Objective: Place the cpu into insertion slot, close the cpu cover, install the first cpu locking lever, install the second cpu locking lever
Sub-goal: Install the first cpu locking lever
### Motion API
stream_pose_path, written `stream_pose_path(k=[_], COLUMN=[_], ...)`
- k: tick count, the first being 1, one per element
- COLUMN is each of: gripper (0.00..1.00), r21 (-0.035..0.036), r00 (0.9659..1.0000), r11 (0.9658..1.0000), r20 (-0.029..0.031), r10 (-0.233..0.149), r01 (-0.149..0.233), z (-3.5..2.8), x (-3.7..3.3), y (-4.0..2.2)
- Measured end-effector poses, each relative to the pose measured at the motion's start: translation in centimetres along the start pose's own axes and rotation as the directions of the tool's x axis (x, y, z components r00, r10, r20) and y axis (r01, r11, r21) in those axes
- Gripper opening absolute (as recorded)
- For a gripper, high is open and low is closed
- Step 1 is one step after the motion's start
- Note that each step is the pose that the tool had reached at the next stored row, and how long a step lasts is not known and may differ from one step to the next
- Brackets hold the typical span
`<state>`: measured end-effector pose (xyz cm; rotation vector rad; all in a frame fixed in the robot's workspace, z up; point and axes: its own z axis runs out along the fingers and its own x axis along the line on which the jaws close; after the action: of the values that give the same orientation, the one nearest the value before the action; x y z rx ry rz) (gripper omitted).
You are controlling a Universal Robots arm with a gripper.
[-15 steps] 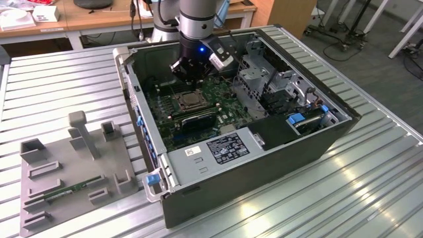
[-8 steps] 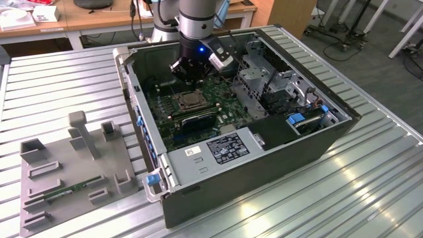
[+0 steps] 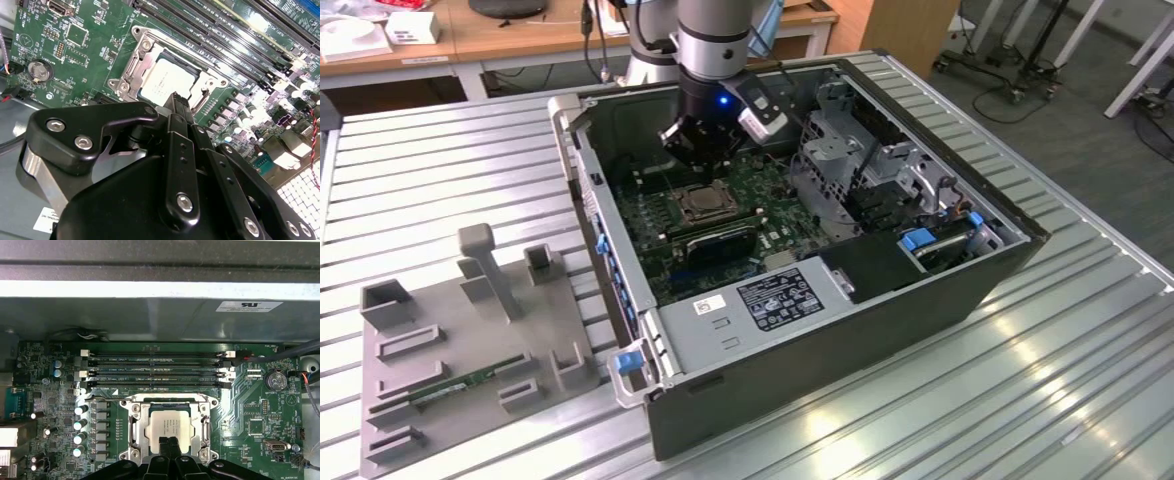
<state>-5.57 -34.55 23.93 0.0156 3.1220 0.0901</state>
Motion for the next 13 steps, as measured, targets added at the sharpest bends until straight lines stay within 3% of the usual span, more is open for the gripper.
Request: stream_pose_path(k=[13], gripper=[0.11], r21=[-0.0001], r00=[1.0000], r11=[1.0000], r20=[0.0000], r10=[0.000], r01=[0.000], z=[0.01], x=[0.22], y=[0.00])
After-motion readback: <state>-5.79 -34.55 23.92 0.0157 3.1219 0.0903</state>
